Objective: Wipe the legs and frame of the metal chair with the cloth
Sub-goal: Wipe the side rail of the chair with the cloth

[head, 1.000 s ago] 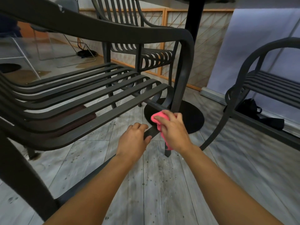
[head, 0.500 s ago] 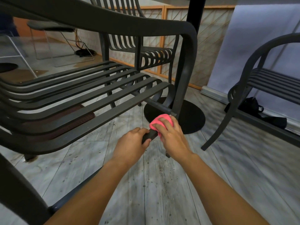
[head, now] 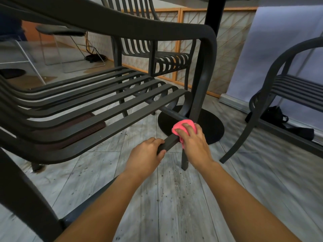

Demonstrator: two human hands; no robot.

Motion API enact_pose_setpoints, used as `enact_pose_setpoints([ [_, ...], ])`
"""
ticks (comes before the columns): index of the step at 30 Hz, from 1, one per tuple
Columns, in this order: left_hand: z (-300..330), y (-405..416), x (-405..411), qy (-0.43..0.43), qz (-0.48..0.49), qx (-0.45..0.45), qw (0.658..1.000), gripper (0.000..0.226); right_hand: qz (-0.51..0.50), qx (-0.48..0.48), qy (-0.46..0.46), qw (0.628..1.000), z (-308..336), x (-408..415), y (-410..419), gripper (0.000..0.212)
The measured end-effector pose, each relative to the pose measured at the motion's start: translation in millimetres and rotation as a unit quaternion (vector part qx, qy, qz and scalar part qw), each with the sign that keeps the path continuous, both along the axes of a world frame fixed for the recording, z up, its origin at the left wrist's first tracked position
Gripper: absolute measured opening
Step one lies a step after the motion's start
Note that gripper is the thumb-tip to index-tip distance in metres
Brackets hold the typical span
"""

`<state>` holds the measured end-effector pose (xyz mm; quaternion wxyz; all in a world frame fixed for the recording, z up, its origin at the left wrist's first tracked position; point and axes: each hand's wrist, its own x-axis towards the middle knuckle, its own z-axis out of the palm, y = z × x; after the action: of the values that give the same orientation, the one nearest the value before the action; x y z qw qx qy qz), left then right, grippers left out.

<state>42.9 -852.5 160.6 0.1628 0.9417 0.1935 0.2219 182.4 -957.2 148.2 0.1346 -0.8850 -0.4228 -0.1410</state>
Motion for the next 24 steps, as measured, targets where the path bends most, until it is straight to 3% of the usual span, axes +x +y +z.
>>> enact_pose_setpoints([
  [3, -1, 0, 0, -0.003, 0.000, 0.003, 1.000, 0.035, -0.002, -0.007, 0.019, 1.000, 3, -1, -1, 0.064],
  [7, -1, 0, 1, -0.003, 0.003, 0.001, 1.000, 0.035, -0.001, 0.012, -0.011, 1.000, 6, -1, -3, 0.050],
  [12, -2, 1, 1, -0.005, 0.005, 0.006, 1.000, 0.034, 0.002, 0.024, 0.025, 0.999, 5, -2, -4, 0.059],
  [18, -2, 2, 2, -0.006, 0.006, 0.005, 1.000, 0.034, 0.018, 0.172, 0.103, 0.979, 19, 1, -6, 0.058],
  [24, -2, 2, 1, -0.006, 0.001, 0.001, 1.000, 0.034, -0.005, 0.186, 0.056, 0.981, 36, 15, 6, 0.046],
])
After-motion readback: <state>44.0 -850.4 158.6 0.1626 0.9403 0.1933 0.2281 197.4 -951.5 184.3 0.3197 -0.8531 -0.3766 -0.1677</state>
